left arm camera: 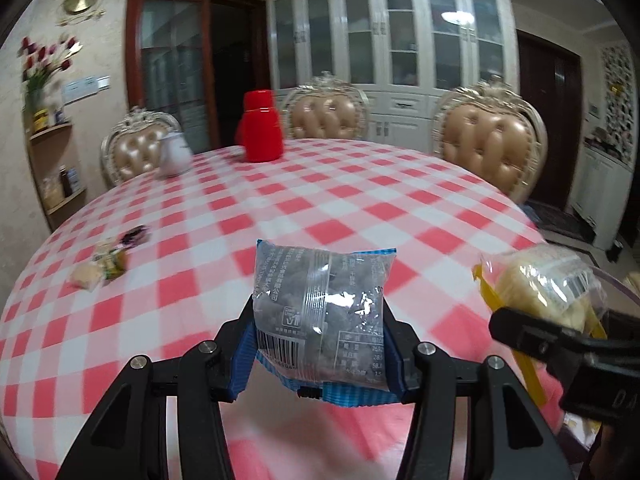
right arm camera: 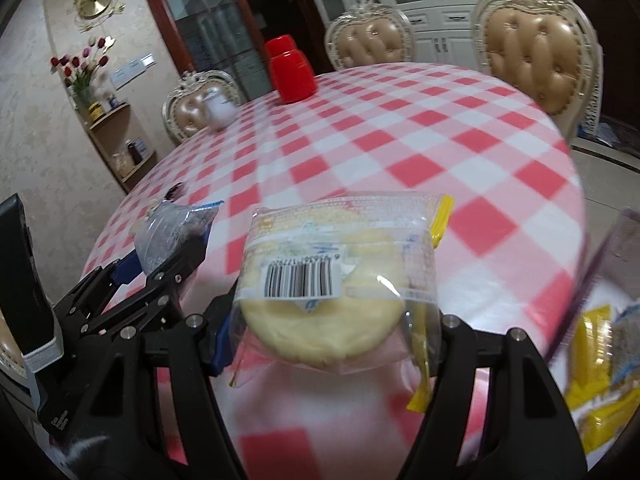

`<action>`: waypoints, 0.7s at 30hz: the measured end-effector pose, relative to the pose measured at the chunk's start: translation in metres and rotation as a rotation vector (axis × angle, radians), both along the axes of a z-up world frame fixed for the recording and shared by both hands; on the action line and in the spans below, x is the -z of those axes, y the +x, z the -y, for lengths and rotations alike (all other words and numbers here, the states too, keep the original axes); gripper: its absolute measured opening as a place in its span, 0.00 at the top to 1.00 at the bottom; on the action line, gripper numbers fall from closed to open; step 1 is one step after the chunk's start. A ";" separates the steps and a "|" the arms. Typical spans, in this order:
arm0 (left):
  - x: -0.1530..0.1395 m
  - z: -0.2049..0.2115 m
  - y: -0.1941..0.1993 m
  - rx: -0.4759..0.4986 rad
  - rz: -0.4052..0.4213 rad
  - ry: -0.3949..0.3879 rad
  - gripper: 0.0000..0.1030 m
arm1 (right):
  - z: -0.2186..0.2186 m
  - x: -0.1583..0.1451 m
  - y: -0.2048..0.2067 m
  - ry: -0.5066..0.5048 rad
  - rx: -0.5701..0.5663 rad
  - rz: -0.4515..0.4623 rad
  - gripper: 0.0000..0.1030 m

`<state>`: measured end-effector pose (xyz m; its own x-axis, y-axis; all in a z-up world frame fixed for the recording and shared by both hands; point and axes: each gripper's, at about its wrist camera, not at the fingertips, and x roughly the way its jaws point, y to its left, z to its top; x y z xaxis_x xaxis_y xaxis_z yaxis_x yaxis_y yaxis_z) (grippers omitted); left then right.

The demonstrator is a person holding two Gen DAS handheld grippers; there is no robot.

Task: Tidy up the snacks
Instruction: 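Carry both bags over the white box and open both tools to drop them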

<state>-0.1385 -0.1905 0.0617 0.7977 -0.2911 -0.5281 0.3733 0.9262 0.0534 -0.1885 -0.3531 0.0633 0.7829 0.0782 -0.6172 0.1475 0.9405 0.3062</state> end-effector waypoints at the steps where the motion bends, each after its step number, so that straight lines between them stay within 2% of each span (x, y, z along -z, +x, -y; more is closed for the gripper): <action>1: 0.000 0.007 -0.004 0.017 0.001 0.003 0.48 | 0.005 -0.001 -0.004 -0.004 0.011 0.001 0.32; 10: 0.001 0.067 -0.042 0.189 -0.035 -0.008 0.48 | 0.075 -0.001 -0.048 -0.025 0.162 -0.026 0.32; 21: 0.012 0.149 -0.077 0.438 -0.190 -0.043 0.48 | 0.163 0.009 -0.090 -0.097 0.365 -0.128 0.31</action>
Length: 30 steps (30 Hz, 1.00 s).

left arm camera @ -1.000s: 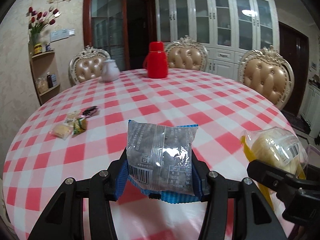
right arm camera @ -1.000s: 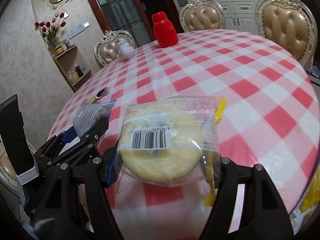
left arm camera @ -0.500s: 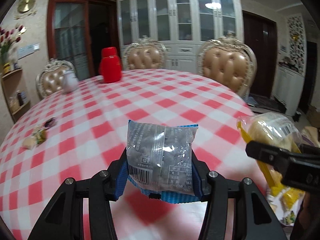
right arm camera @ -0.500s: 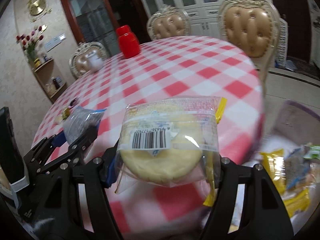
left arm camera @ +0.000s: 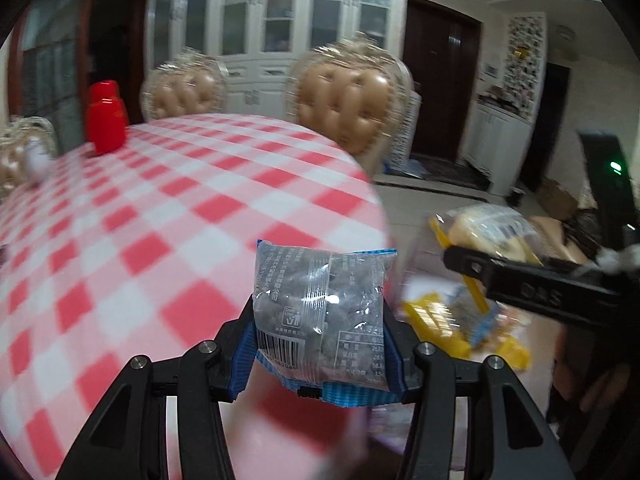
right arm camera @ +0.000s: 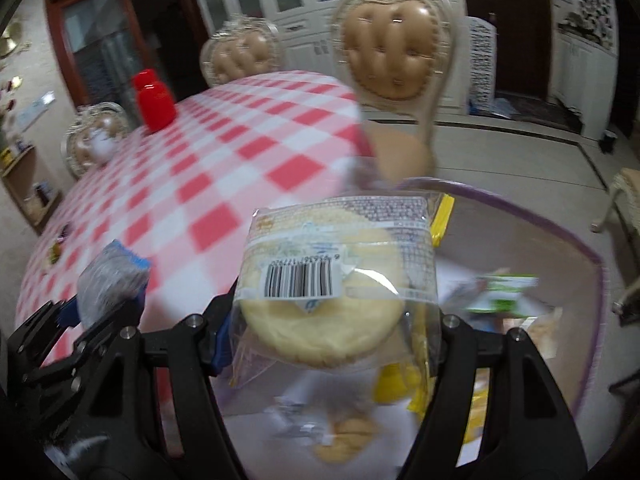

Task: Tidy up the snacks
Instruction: 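Carry both bags over the white box and open both tools to drop them, then swing both open tools back toward the snacks on the table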

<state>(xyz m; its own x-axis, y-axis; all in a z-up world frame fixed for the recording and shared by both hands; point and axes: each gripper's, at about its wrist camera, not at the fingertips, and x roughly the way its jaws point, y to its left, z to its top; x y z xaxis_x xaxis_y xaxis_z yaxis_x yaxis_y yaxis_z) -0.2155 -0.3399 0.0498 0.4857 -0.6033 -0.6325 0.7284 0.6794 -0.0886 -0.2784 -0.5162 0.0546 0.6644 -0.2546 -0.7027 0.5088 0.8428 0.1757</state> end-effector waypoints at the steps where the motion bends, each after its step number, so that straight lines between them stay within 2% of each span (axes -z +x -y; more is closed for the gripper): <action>1: 0.002 0.007 -0.003 0.025 -0.018 -0.002 0.48 | 0.007 0.000 -0.004 -0.013 0.017 -0.013 0.31; 8: 0.021 0.050 -0.027 0.222 -0.174 -0.022 0.47 | 0.039 0.010 -0.018 -0.106 0.081 -0.162 0.29; 10: 0.029 0.055 -0.032 0.275 -0.224 -0.051 0.44 | 0.047 0.013 -0.022 -0.097 0.121 -0.182 0.26; 11: 0.033 0.057 -0.035 0.310 -0.246 -0.065 0.37 | 0.049 0.011 -0.024 -0.100 0.137 -0.178 0.26; 12: 0.033 0.056 -0.036 0.320 -0.247 -0.068 0.33 | 0.049 0.009 -0.026 -0.104 0.147 -0.170 0.25; 16: 0.024 0.038 -0.026 0.292 -0.178 -0.088 0.31 | 0.036 -0.010 -0.025 -0.103 0.149 -0.086 0.22; 20: 0.004 -0.018 0.003 0.159 -0.050 -0.120 0.24 | -0.010 -0.028 -0.003 -0.085 0.035 0.020 0.22; 23: -0.005 -0.078 0.038 -0.012 0.021 -0.137 0.20 | -0.064 -0.036 0.027 -0.057 -0.125 0.087 0.22; 28: -0.021 -0.197 0.114 -0.373 0.100 -0.144 0.19 | -0.178 -0.035 0.097 -0.025 -0.422 0.126 0.20; 30: -0.025 -0.247 0.153 -0.570 0.142 -0.087 0.17 | -0.225 -0.029 0.133 -0.047 -0.538 0.116 0.18</action>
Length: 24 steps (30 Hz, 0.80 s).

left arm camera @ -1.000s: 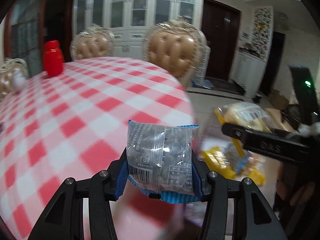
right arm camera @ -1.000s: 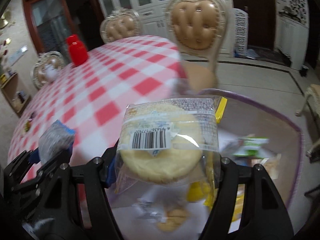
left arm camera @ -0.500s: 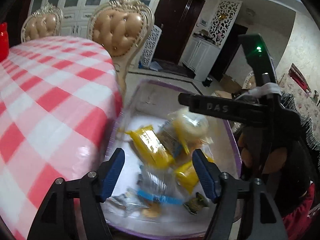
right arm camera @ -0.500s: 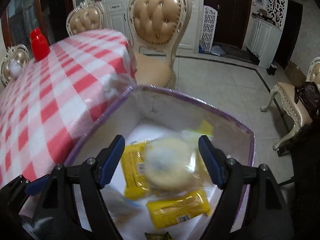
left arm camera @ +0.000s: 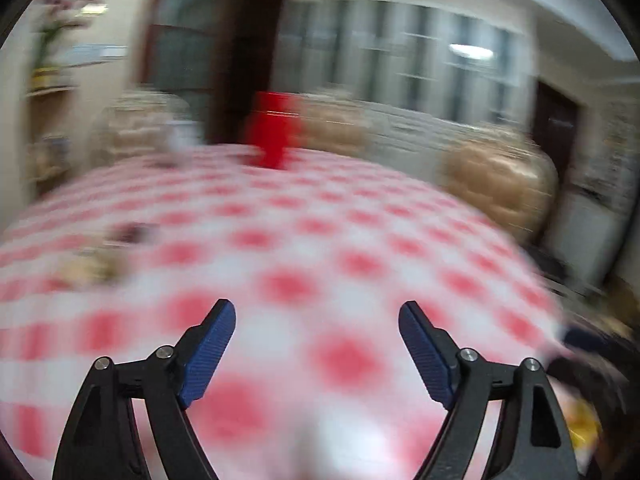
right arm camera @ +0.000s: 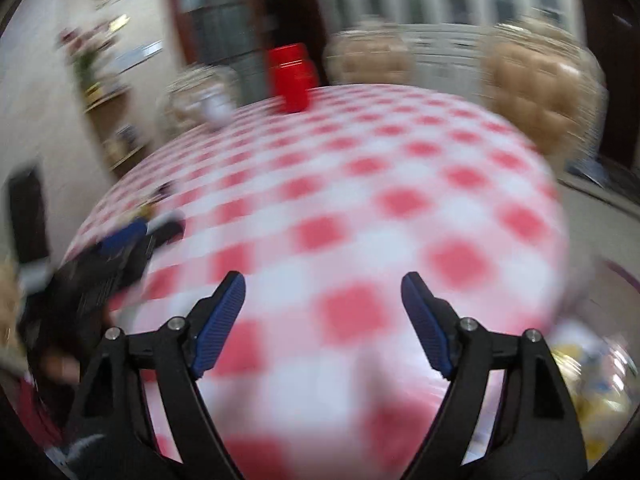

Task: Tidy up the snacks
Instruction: 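Swing both open tools back toward the snacks on the table, then grasp the green printed pack with the right tool while the left tool grasps the cake pack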

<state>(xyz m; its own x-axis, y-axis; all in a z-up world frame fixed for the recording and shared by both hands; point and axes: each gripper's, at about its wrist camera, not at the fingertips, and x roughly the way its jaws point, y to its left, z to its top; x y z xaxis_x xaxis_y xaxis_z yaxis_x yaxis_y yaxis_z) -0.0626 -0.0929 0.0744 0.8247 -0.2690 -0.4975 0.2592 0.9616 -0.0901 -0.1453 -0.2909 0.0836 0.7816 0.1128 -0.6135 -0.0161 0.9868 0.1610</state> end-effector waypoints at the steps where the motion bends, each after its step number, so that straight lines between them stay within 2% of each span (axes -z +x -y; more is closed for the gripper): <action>1: -0.001 -0.027 0.019 -0.099 0.006 0.026 0.17 | -0.017 0.005 0.014 -0.009 -0.027 -0.003 0.18; 3: 0.001 -0.089 0.063 -0.322 -0.004 0.039 0.17 | -0.054 0.017 0.053 -0.001 -0.084 -0.016 0.18; 5: 0.007 -0.144 0.092 -0.447 -0.050 -0.014 0.17 | -0.081 0.025 0.087 0.021 -0.133 -0.046 0.18; 6: 0.013 -0.182 0.111 -0.529 -0.093 -0.086 0.17 | -0.103 0.032 0.111 0.034 -0.171 -0.074 0.18; 9: 0.036 -0.251 0.135 -0.683 -0.155 -0.268 0.17 | -0.159 0.047 0.158 0.036 -0.241 -0.131 0.18; 11: 0.043 -0.277 0.136 -0.730 -0.190 -0.322 0.17 | -0.194 0.051 0.183 0.014 -0.290 -0.130 0.18; 12: 0.043 -0.286 0.135 -0.735 -0.177 -0.350 0.17 | -0.210 0.051 0.196 0.006 -0.307 -0.123 0.18; 15: 0.041 -0.297 0.127 -0.767 -0.129 -0.350 0.17 | -0.251 0.055 0.237 -0.010 -0.334 -0.127 0.18; 19: 0.054 -0.299 0.136 -0.751 -0.194 -0.384 0.17 | -0.284 0.066 0.277 -0.029 -0.324 -0.171 0.18; 21: 0.055 -0.291 0.140 -0.730 -0.207 -0.344 0.17 | -0.294 0.069 0.288 -0.074 -0.322 -0.194 0.19; 22: 0.054 -0.286 0.142 -0.717 -0.203 -0.320 0.17 | -0.296 0.071 0.291 -0.103 -0.321 -0.206 0.29; 23: 0.051 -0.283 0.140 -0.704 -0.200 -0.305 0.17 | -0.296 0.070 0.292 -0.121 -0.314 -0.215 0.49; 24: 0.050 -0.276 0.141 -0.685 -0.200 -0.282 0.17 | -0.291 0.068 0.289 -0.130 -0.299 -0.194 0.59</action>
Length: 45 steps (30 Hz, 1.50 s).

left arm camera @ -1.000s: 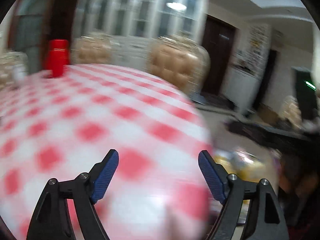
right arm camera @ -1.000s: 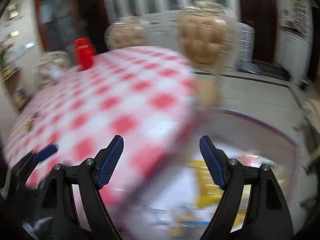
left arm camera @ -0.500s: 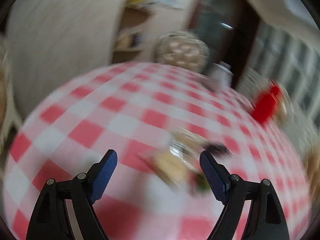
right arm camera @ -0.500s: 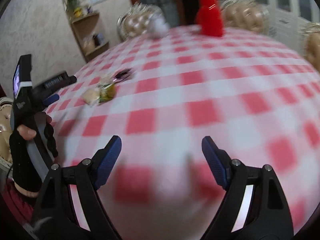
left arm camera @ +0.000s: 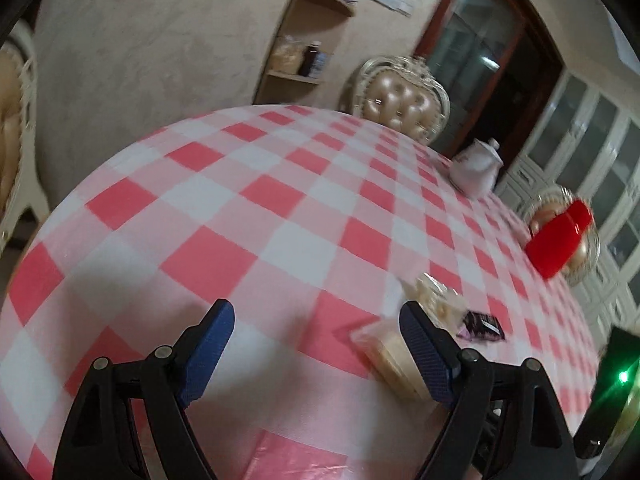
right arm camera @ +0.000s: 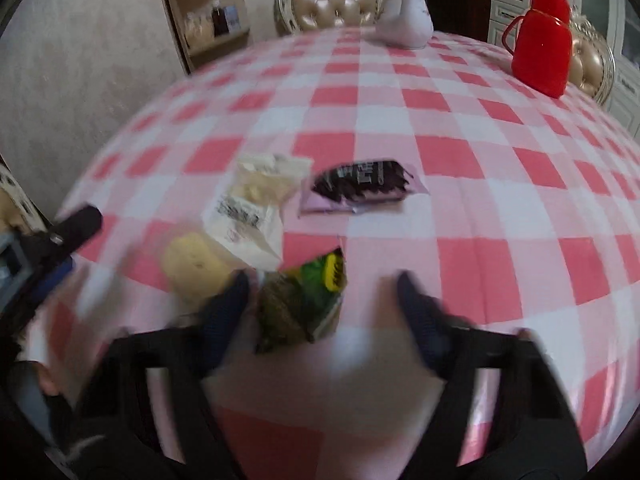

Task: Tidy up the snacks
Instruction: 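Grasp the green printed pack with the right tool while the left tool grasps the cake pack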

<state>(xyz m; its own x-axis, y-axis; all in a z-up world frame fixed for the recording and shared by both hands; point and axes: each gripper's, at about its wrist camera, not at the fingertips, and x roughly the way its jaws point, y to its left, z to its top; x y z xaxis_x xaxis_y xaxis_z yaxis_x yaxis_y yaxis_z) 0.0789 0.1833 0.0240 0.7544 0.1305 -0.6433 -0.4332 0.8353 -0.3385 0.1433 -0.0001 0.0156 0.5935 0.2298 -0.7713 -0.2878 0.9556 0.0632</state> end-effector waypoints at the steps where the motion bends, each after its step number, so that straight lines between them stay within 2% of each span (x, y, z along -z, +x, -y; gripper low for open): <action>1: 0.001 0.007 0.002 0.024 -0.014 0.023 0.17 | 0.004 -0.002 -0.002 -0.002 0.000 0.008 0.59; 4: 0.005 0.026 0.011 0.092 -0.067 0.062 0.17 | 0.035 -0.009 -0.020 0.014 0.029 0.060 0.60; 6: 0.010 0.041 0.018 0.131 -0.107 0.079 0.17 | 0.061 -0.014 -0.033 0.063 0.031 0.058 0.60; 8: 0.009 0.055 0.023 0.112 -0.126 0.122 0.17 | 0.078 -0.017 -0.044 0.105 0.024 0.054 0.60; 11: 0.002 0.073 0.035 0.022 -0.136 0.200 0.17 | 0.096 -0.019 -0.060 0.152 0.017 0.037 0.60; 13: 0.008 0.076 0.054 -0.045 -0.207 0.194 0.17 | 0.104 -0.019 -0.068 0.179 0.008 0.029 0.60; 15: 0.020 0.076 0.066 -0.029 -0.287 0.176 0.17 | 0.111 -0.019 -0.073 0.192 0.009 0.029 0.60; 18: 0.018 0.075 0.053 -0.008 -0.327 0.256 0.17 | 0.126 -0.021 -0.077 0.233 0.025 0.018 0.60; 20: 0.017 0.064 0.036 -0.040 -0.318 0.240 0.17 | 0.130 -0.022 -0.078 0.249 0.026 0.012 0.60; 22: 0.021 0.044 0.027 -0.033 -0.330 0.158 0.17 | 0.130 -0.025 -0.079 0.258 0.020 0.012 0.59; 24: 0.016 0.033 0.023 -0.037 -0.294 0.130 0.17 | 0.127 -0.027 -0.080 0.264 0.005 0.015 0.59; 26: 0.013 0.034 0.022 -0.028 -0.277 0.147 0.17 | 0.125 -0.028 -0.082 0.261 -0.004 0.019 0.59; 29: 0.022 0.046 0.029 0.017 -0.323 0.196 0.19 | 0.126 -0.027 -0.082 0.260 -0.004 0.020 0.59; 30: 0.021 0.051 0.029 0.025 -0.305 0.233 0.34 | 0.126 -0.027 -0.082 0.258 0.001 0.019 0.59; 31: 0.020 0.052 0.030 0.040 -0.289 0.233 0.46 | 0.127 -0.026 -0.081 0.256 0.005 0.019 0.59; 32: 0.019 0.054 0.033 0.056 -0.282 0.245 0.65 | 0.127 -0.026 -0.081 0.253 0.008 0.021 0.59; 34: 0.017 0.059 0.031 0.078 -0.286 0.280 0.66 | 0.125 -0.025 -0.080 0.243 0.010 0.022 0.59; 37: 0.011 0.072 0.022 0.143 -0.237 0.277 0.66 | 0.125 -0.024 -0.081 0.237 0.012 0.030 0.59; 45: -0.015 0.152 -0.019 0.243 -0.088 0.429 0.66 | 0.147 -0.026 -0.092 0.230 0.102 0.071 0.60</action>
<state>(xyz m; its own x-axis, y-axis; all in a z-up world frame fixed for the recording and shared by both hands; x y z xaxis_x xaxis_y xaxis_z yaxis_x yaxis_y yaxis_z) 0.0596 0.0313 0.0391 0.7410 0.2244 -0.6329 -0.2202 0.9716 0.0867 0.0511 -0.1467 0.0418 0.6736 0.3306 -0.6610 -0.2024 0.9427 0.2653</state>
